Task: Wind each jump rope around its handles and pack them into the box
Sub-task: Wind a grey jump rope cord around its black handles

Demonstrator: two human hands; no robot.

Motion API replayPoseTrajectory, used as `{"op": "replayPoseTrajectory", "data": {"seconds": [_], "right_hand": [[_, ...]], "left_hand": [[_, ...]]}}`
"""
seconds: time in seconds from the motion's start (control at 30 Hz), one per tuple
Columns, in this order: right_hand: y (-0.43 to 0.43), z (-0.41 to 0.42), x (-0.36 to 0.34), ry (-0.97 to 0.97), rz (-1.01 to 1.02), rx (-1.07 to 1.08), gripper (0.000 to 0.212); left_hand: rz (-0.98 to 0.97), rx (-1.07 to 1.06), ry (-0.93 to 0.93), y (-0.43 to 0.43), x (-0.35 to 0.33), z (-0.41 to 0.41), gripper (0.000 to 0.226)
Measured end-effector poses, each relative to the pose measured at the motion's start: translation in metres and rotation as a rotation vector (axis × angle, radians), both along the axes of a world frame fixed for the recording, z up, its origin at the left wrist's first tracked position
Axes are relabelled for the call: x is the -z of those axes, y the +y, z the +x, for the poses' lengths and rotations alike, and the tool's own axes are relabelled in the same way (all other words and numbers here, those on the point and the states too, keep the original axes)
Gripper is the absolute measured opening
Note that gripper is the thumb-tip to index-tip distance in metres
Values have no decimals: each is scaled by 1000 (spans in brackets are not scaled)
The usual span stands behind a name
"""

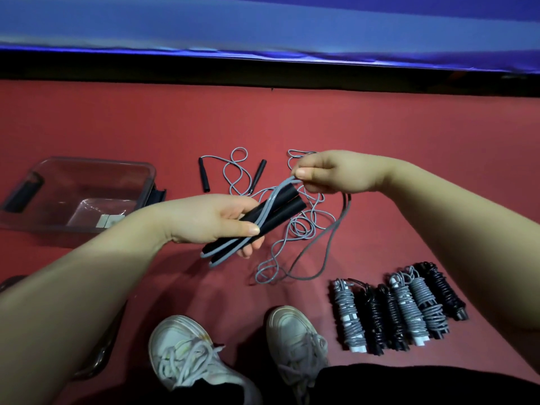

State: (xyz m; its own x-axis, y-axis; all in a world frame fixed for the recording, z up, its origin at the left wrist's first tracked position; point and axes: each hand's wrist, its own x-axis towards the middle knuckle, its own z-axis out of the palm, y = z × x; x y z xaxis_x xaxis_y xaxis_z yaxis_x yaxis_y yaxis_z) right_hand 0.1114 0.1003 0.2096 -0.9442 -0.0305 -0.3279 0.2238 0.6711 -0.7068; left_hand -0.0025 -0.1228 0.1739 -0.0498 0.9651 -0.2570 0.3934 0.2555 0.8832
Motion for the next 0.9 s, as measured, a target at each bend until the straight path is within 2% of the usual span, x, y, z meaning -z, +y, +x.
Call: {"op": "replayPoseTrajectory", "data": {"seconds": [0.07, 0.17, 0.23, 0.27, 0.37, 0.47, 0.53, 0.63, 0.73, 0.83, 0.9], "right_hand": [[2, 2, 2, -92, -70, -21, 28], [6, 2, -1, -152, -30, -105, 33], [6, 2, 1, -158, -107, -32, 29], [4, 0, 4, -142, -126, 12, 27], [-13, -6, 21, 29, -165, 135, 25], [-21, -10, 20, 236, -361, 309, 27], [-11, -8, 15, 355, -261, 235, 15], [1, -4, 7, 541, 192, 93, 35], [5, -3, -1, 569, 369, 92, 38], [7, -2, -1, 509, 392, 17, 36], [3, -4, 3, 517, 290, 2, 33]], "left_hand": [[37, 1, -4, 1, 2, 3, 22], [49, 61, 69, 3, 1, 9, 28], [44, 42, 79, 3, -2, 8, 37], [51, 38, 63, 4, -6, 9, 35], [134, -62, -160, 11, -17, 4, 16], [248, -259, -299, 22, -35, -3, 15], [256, -305, -312, 23, -41, -8, 29], [195, -207, -261, 16, -39, -11, 43], [93, -60, -140, 7, -32, -8, 51], [94, -50, -142, 2, -32, -5, 58], [138, -47, -198, 0, -33, -2, 63]]}}
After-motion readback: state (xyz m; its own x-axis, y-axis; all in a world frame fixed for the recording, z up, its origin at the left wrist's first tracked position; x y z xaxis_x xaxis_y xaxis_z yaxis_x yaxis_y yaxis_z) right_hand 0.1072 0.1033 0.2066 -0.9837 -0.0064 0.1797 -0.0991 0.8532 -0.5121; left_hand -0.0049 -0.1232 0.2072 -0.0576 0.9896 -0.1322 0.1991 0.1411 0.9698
